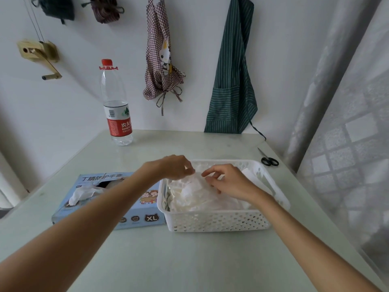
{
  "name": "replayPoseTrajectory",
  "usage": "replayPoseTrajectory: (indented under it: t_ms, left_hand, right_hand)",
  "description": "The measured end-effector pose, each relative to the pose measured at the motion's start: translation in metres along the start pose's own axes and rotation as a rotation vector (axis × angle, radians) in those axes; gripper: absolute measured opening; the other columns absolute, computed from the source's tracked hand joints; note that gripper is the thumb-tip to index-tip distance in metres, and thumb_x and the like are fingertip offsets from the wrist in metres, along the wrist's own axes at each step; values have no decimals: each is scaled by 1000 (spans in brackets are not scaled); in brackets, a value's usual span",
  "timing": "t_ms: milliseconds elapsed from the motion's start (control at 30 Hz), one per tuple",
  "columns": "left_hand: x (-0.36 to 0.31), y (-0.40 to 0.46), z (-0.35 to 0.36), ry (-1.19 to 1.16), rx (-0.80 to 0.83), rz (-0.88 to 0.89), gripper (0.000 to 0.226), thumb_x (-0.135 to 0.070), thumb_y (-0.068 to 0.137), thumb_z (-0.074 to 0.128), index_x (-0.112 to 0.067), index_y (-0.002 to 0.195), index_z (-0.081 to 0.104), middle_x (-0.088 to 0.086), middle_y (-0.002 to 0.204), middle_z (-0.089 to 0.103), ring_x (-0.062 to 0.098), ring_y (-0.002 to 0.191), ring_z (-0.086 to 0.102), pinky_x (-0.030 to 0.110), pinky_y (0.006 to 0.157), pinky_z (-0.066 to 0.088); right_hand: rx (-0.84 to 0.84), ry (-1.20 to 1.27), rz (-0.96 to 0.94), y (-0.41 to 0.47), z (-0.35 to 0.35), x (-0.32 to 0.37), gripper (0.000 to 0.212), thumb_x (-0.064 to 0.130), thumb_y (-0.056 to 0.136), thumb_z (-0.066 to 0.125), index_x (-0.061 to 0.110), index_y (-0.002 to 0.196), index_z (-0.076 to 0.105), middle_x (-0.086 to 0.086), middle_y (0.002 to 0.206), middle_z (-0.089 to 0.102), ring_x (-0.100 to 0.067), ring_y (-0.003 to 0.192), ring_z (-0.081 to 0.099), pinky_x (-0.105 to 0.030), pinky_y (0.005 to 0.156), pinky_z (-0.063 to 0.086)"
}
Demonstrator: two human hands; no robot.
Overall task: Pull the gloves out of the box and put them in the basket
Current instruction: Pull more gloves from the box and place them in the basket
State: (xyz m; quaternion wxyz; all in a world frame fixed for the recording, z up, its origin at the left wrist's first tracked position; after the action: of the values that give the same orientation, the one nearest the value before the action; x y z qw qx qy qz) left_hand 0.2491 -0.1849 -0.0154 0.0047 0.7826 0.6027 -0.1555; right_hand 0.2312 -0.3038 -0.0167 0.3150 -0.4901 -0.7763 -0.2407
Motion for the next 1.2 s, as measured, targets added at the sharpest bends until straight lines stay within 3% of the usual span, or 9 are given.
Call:
replayPoseTrajectory:
  t_ms: [133,333,433,500,567,667,900,1100,1200]
  left_hand:
    - [2,11,12,115,-9,-9,34,-42,92,55,-21,118,62,1,122,61,21,112,55,32,92,43]
    - [-10,-16,-31,95,-382,90,34,-42,95,49,-24,123,57,-2,128,58,16,110,57,35,94,47]
    - [-37,-16,7,129,-46,231,73,-64,89,36,-26,150,20,-2,158,16,18,143,20,42,115,21]
    - [-28,-14,44,270,199,157,94,-77,81,29,-28,150,-11,-6,157,-16,15,146,-10,43,119,1]
    - [-11,-12,65,378,293,84,100,-82,78,26,-27,146,-23,-5,154,-27,14,144,-19,41,119,-6]
    - [-3,-9,74,465,323,57,95,-78,82,23,-27,145,-26,-2,154,-29,15,143,-20,40,118,-9]
    - [-4,-8,79,465,341,23,92,-75,85,26,-28,147,-22,-2,155,-26,16,144,-17,43,118,-6]
    - [-20,-9,24,343,213,27,122,-84,66,49,-23,150,-14,-4,159,-12,20,147,-4,53,117,10]
    - [-27,-1,30,379,168,122,123,-84,62,54,-28,149,-13,-5,159,-9,21,147,-1,54,116,12]
  right_hand:
    - [80,-64,86,4,26,-12,29,29,89,62,22,118,59,9,91,56,-14,87,58,-26,81,47]
    - [-1,103,12,-4,-20,-7,23,13,93,57,23,113,60,4,92,62,-9,72,60,-12,61,46]
    - [17,-52,21,-5,-46,-16,26,16,94,56,31,115,57,2,113,61,-16,106,60,-25,83,51]
    - [317,-381,103,-11,-20,-37,55,37,95,54,33,144,30,3,153,28,-20,143,24,-40,114,28]
    - [578,-610,234,-26,3,-63,84,61,89,46,36,151,-7,6,159,-14,-18,147,-11,-48,119,4]
    - [609,-628,297,-30,10,-76,98,69,84,44,35,146,-23,6,154,-31,-17,144,-22,-50,118,-2]
    - [591,-568,308,-28,20,-85,100,64,86,48,31,147,-23,5,153,-32,-16,143,-23,-48,118,-1]
    - [356,-460,163,-19,-23,-45,80,53,86,58,38,150,12,11,159,-5,-10,146,-2,-36,117,9]
    - [388,-519,196,-18,-17,-51,81,54,86,57,36,151,11,7,159,-5,-13,147,-4,-39,118,8]
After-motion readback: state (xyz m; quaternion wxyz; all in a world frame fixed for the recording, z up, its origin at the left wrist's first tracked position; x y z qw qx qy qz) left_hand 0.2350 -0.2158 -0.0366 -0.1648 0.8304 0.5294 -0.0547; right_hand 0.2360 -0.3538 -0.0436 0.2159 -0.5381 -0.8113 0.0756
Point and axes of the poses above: each hand's wrist, its own y-axis towards the middle knuckle, its own z-axis out of the palm, x = y × z, the point moved 10 cm from there along y, towards the middle knuckle
